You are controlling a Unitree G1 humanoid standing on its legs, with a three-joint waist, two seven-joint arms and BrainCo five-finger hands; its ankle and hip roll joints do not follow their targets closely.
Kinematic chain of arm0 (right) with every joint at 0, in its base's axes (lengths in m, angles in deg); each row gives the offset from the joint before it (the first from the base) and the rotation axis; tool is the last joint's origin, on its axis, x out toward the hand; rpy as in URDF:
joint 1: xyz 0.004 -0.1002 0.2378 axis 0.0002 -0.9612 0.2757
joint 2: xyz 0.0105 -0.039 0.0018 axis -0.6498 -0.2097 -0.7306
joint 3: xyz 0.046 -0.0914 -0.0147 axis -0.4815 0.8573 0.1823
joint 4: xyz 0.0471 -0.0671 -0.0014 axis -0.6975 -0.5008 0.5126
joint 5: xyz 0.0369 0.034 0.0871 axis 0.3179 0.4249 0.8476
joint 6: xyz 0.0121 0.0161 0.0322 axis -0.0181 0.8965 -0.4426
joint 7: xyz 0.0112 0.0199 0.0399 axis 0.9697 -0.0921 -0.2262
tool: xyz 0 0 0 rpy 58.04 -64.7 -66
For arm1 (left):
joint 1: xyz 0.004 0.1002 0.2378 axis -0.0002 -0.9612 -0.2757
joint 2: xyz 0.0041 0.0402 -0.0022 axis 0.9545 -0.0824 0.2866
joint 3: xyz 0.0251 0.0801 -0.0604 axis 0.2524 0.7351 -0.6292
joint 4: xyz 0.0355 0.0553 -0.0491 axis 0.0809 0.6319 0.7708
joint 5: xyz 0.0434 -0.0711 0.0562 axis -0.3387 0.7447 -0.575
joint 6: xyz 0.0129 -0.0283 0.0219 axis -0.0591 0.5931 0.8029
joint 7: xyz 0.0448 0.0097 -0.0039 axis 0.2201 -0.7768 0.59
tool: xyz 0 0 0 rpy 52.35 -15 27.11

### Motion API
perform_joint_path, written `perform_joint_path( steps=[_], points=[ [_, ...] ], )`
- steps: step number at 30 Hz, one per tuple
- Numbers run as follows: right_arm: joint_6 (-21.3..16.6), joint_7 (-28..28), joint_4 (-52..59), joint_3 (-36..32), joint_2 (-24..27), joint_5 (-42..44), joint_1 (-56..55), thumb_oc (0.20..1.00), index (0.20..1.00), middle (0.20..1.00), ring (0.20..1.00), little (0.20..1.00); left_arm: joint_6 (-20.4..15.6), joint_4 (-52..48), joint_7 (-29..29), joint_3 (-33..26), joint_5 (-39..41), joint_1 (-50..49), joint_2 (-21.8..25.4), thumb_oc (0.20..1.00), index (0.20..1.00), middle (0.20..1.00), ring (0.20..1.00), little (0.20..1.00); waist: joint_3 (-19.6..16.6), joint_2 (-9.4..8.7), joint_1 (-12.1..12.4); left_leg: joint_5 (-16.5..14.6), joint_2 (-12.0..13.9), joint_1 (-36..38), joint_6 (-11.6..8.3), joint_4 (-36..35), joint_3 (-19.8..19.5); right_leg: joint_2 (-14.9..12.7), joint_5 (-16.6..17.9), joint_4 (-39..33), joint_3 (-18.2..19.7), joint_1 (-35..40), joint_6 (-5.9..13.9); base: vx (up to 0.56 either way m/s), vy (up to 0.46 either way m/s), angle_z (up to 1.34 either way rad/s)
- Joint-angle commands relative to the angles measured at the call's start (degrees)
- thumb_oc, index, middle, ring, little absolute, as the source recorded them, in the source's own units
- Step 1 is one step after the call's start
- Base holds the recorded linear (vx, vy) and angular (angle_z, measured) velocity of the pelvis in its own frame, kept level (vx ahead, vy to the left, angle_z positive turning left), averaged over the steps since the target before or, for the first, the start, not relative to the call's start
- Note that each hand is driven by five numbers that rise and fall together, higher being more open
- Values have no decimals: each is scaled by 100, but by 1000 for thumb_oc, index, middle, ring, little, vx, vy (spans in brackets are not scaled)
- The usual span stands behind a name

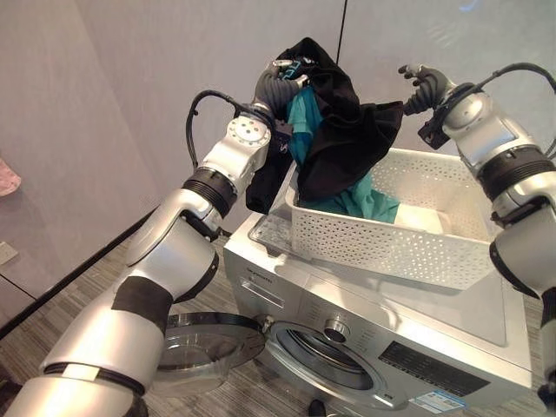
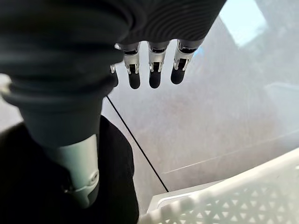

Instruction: Grab the laundry basket,head to the washer,open it,put in the laundry and shut it.

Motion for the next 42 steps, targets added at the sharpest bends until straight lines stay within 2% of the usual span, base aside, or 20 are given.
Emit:
perform_joint_path(
  steps=[1, 5, 10, 12, 14, 15, 16, 21, 26, 27, 34, 42],
  points=[
    [-123, 192, -900, 165, 75, 93, 943, 1000, 1000, 1000, 1000, 1000, -380, 479, 92, 81, -292, 1578, 377, 200, 200, 200, 200, 200, -154, 33, 226, -392, 267, 3, -121, 26, 152, -536, -885, 1, -122, 463, 552, 0, 0, 0],
    [-186, 281, -859, 45, 39, 174, 860, 1000, 1000, 1000, 1000, 1000, -449, 502, 139, 136, -283, 1930, 687, 200, 200, 200, 200, 200, -175, 81, 252, -395, 264, 23, -126, 26, 179, -541, -894, 1, -116, 466, 564, 9, -2, -3],
    [-193, 301, -830, -200, 107, 303, 466, 1000, 1000, 1000, 1000, 1000, -551, 605, 160, 406, 24, 2864, 1484, 200, 200, 200, 200, 200, -291, 169, 392, -396, 247, 43, -139, 26, 144, -547, -918, 1, -166, 539, 575, 17, -8, 2],
    [-184, 298, -836, -219, 114, 311, 424, 1000, 1000, 1000, 1000, 1000, -559, 626, 153, 478, 73, 2987, 1570, 200, 200, 200, 200, 200, -304, 171, 410, -395, 244, 36, -141, 26, 134, -548, -923, 1, -180, 545, 577, 12, -5, 4],
    [-185, 303, -934, -286, 120, 296, 275, 1000, 1000, 1000, 1000, 1000, -578, 704, 165, 710, 129, 3450, 1885, 200, 200, 200, 200, 200, -367, 193, 507, -378, 236, 13, -156, 26, 103, -551, -932, 1, -245, 567, 582, 21, -7, 6],
    [-186, 303, -934, -292, 119, 295, 278, 1000, 1000, 1000, 1000, 1000, -582, 721, 155, 722, 137, 3467, 1882, 200, 200, 200, 200, 200, -364, 188, 500, -377, 235, 9, -156, 26, 98, -552, -933, 1, -250, 567, 582, 26, -7, 4],
    [-176, 330, -985, -310, 106, 292, 209, 1000, 1000, 1000, 1000, 1000, -607, 728, 187, 830, 217, 3735, 2087, 200, 200, 200, 200, 200, -398, 198, 564, -362, 231, -12, -163, 26, 74, -547, -941, 1, -281, 579, 580, 21, -8, 11],
    [-210, 405, -1009, -407, 40, 349, -45, 1000, 1000, 1000, 1000, 1000, -712, 743, 269, 1119, 531, 4379, 2538, 200, 200, 200, 200, 200, -495, 231, 723, -347, 219, -73, -175, 26, -11, -548, -960, 1, -382, 586, 583, 22, -1, 12],
    [-305, 563, -925, -552, 80, 538, -180, 1000, 1000, 1000, 1000, 1000, -799, 737, 353, 1349, 666, 4737, 2932, 200, 200, 200, 200, 200, -531, 216, 827, -325, 205, -125, -183, 26, -66, -556, -957, 1, -447, 588, 588, 5, 15, 10],
    [-344, 689, -901, -646, 139, 636, -197, 1000, 1000, 1000, 1000, 1000, -826, 759, 403, 1441, 735, 4825, 3135, 200, 200, 200, 200, 200, -545, 208, 879, -323, 204, -135, -189, 26, -100, -557, -967, 1, -500, 613, 586, -8, 16, 23],
    [-578, 1164, -586, -1005, 289, 923, -245, 1000, 1000, 1000, 1000, 1000, -965, 727, 614, 1654, 819, 5028, 3636, 200, 200, 200, 200, 200, -637, 153, 1047, -297, 207, -195, -185, 26, -190, -549, -968, 1, -612, 600, 591, -21, 10, 13],
    [-671, 1282, -603, -1093, 356, 1029, -349, 1000, 1000, 1000, 1000, 1000, -1058, 756, 669, 1928, 942, 5328, 3916, 200, 200, 200, 200, 200, -780, 101, 1271, -239, 259, -227, -192, 26, -207, -523, -988, 1, -647, 583, 584, -13, -9, 0]
  ],
)
